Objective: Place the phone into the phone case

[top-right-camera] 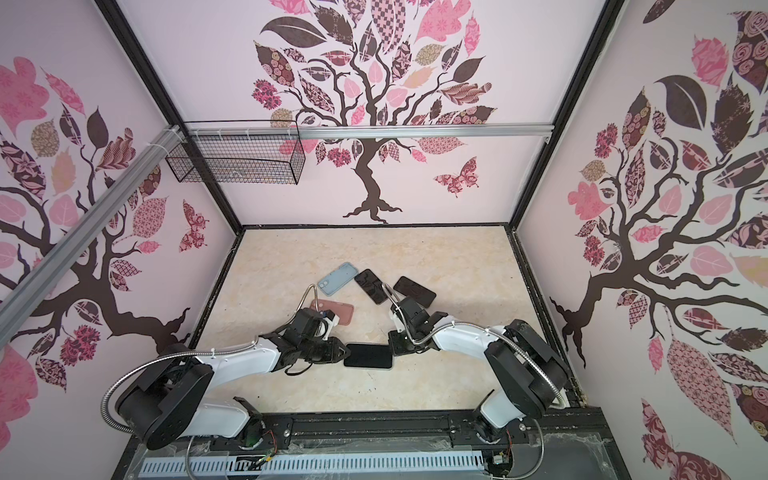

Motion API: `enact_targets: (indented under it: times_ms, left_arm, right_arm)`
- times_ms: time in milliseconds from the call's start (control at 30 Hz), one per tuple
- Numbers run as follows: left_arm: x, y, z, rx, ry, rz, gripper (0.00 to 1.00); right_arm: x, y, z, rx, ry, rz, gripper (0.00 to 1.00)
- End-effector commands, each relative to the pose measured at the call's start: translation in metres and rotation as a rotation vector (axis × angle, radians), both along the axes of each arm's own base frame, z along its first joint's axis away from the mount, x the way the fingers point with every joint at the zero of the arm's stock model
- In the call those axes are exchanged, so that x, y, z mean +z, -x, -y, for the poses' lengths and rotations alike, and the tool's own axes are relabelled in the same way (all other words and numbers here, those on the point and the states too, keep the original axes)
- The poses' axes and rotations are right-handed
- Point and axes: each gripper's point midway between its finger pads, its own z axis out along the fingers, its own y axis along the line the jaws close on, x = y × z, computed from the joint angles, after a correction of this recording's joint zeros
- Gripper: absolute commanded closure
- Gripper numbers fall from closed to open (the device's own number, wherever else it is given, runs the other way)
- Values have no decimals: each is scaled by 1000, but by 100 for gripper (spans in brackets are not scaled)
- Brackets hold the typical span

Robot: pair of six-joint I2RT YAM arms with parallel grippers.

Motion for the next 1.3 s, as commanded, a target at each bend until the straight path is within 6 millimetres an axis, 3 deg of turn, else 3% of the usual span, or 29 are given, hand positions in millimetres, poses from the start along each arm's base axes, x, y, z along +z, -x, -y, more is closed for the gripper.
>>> enact_targets:
  times_ms: [0, 333, 600, 933, 1267]
  left_arm:
    - [1, -5, 5, -18, 7, 19, 75]
    - [-5, -3, 8, -15, 33, -3, 78]
    - [-9, 2, 5, -12, 29, -10, 78]
    - [-11, 4, 4, -13, 30, -13, 78]
    - [-15, 4, 4, -12, 31, -21, 78]
  right_arm:
    - [-6, 6, -5, 38, -12, -30, 86]
    - [-19, 26, -4, 98, -14, -119, 87]
    - [-11, 21, 6, 51, 27, -83, 84]
    - [-11, 26, 4, 66, 19, -112, 85]
    - [-42, 48, 6, 125, 64, -206, 86]
